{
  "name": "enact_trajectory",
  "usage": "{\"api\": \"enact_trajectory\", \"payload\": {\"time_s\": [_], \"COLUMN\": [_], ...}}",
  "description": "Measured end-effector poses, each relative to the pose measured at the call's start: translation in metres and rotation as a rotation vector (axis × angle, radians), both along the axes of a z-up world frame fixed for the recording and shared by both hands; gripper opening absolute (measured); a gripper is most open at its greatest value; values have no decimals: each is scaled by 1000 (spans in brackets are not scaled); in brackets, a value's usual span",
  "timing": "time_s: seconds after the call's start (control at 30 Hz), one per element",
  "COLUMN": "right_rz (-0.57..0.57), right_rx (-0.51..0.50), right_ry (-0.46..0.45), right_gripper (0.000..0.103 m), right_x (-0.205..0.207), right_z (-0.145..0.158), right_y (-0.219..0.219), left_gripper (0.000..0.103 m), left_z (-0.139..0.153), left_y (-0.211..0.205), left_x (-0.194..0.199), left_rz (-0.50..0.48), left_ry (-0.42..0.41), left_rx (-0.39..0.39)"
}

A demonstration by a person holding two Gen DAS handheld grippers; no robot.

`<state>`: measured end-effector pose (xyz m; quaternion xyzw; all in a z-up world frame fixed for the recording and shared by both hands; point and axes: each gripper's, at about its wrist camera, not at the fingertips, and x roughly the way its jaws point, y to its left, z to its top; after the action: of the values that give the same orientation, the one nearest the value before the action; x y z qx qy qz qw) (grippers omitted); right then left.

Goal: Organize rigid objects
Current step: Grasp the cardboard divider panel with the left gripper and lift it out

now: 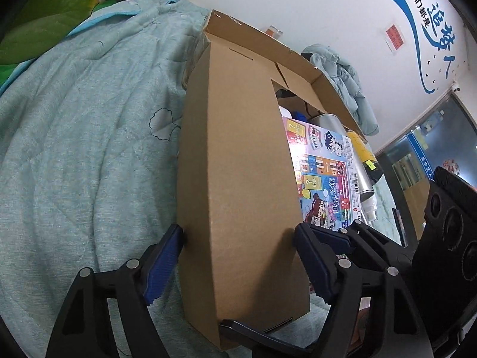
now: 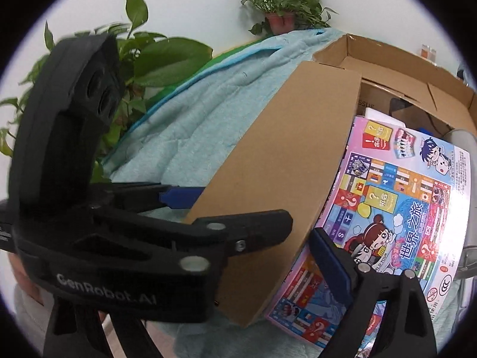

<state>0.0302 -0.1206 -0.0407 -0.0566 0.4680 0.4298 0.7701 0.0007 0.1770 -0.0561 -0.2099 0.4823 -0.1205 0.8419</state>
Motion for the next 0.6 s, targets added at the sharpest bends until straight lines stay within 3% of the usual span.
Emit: {"api": "enact_trajectory", "payload": {"time_s": [0.33, 0.6], "right_rz": [-13, -51], "right_rx": [35, 107], "right_ry": [-46, -193], "right_gripper": [84, 78], "right_x": [-6, -9], "right_z": [12, 54], "right_y": [-9, -21], "left_gripper": [74, 73], "left_z": [20, 80], "left_y": [-17, -40], "left_x": [-23, -37], "left_rz": [32, 33], "left_ry": [-86, -210], "left_rx": [61, 145]}}
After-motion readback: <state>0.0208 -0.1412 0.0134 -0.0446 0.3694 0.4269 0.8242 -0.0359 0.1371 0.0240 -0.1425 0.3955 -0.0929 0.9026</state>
